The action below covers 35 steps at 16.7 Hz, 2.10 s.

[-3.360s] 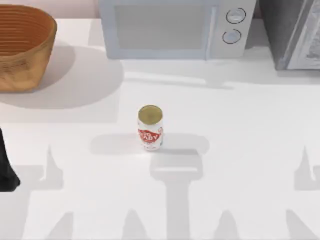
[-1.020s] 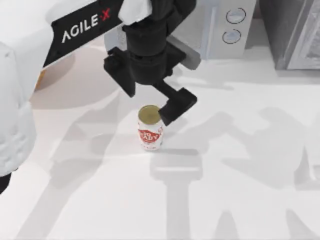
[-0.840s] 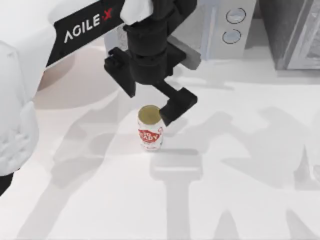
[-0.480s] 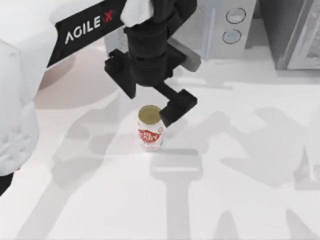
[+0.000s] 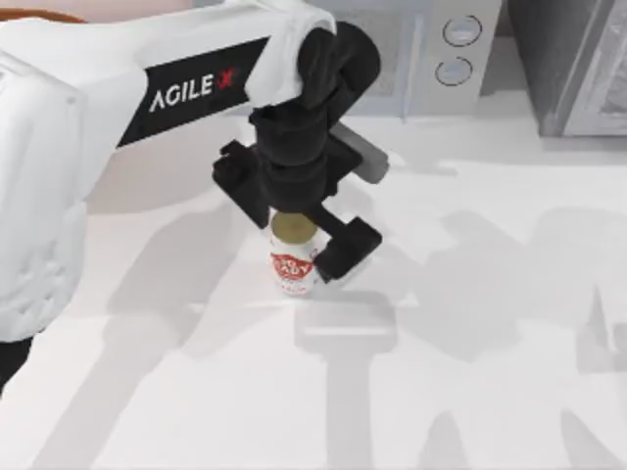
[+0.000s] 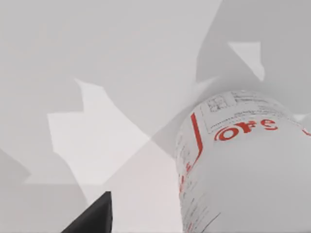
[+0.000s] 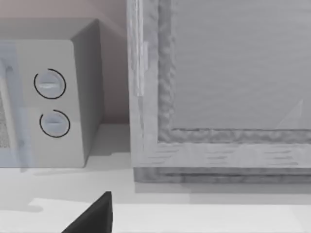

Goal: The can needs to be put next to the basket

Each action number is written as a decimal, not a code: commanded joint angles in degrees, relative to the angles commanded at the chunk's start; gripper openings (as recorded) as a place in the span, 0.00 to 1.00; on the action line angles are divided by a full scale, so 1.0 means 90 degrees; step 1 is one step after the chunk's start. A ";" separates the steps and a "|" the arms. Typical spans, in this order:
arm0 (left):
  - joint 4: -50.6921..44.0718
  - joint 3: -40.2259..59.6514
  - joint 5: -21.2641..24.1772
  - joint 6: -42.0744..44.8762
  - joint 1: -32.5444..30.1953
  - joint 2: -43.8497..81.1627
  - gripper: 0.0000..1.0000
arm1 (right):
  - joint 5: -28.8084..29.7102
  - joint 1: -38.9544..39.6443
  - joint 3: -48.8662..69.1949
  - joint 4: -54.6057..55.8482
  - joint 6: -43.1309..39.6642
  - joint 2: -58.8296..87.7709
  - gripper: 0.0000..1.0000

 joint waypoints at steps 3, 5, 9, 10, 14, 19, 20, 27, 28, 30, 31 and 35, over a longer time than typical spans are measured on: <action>0.0004 -0.0004 0.0000 0.0000 0.0000 0.0001 1.00 | 0.0000 0.0000 0.0000 0.0000 0.0000 0.0000 1.00; 0.0004 -0.0004 0.0000 0.0000 0.0000 0.0001 0.85 | 0.0000 0.0000 0.0000 0.0000 0.0000 0.0000 1.00; 0.0004 -0.0004 0.0000 0.0000 0.0000 0.0001 0.55 | 0.0000 0.0000 0.0000 0.0000 0.0000 0.0000 1.00; 0.0004 -0.0004 0.0000 0.0000 0.0000 0.0001 0.47 | 0.0000 0.0000 0.0000 0.0000 0.0000 0.0000 1.00; 0.0004 -0.0004 0.0000 0.0000 0.0000 0.0001 0.17 | 0.0000 0.0000 0.0000 0.0000 0.0000 0.0000 1.00; 0.0004 -0.0004 0.0000 0.0000 0.0000 0.0001 0.00 | 0.0000 0.0000 0.0000 0.0000 0.0000 0.0000 1.00; 0.0004 -0.0004 0.0000 0.0000 0.0000 0.0001 0.00 | 0.0000 0.0000 0.0000 0.0000 0.0000 0.0000 1.00; -0.0010 -0.0074 0.0002 -0.0019 0.0083 -0.0054 0.00 | 0.0000 0.0000 0.0000 0.0000 0.0000 0.0000 1.00; -0.0014 -0.0189 0.0001 -0.0059 0.0224 -0.0132 0.00 | 0.0000 0.0000 0.0000 0.0000 0.0000 0.0000 1.00; -0.0008 -0.0558 -0.0001 -0.0170 0.0646 -0.0383 0.00 | 0.0000 0.0000 0.0000 0.0000 0.0000 0.0000 1.00; -0.0006 -0.0798 -0.0001 -0.0234 0.0902 -0.0552 0.00 | 0.0000 0.0000 0.0000 0.0000 0.0000 0.0000 1.00; 0.0011 -0.1919 0.0002 -0.0525 0.2007 -0.1386 0.00 | 0.0000 0.0000 0.0000 0.0000 0.0000 0.0000 1.00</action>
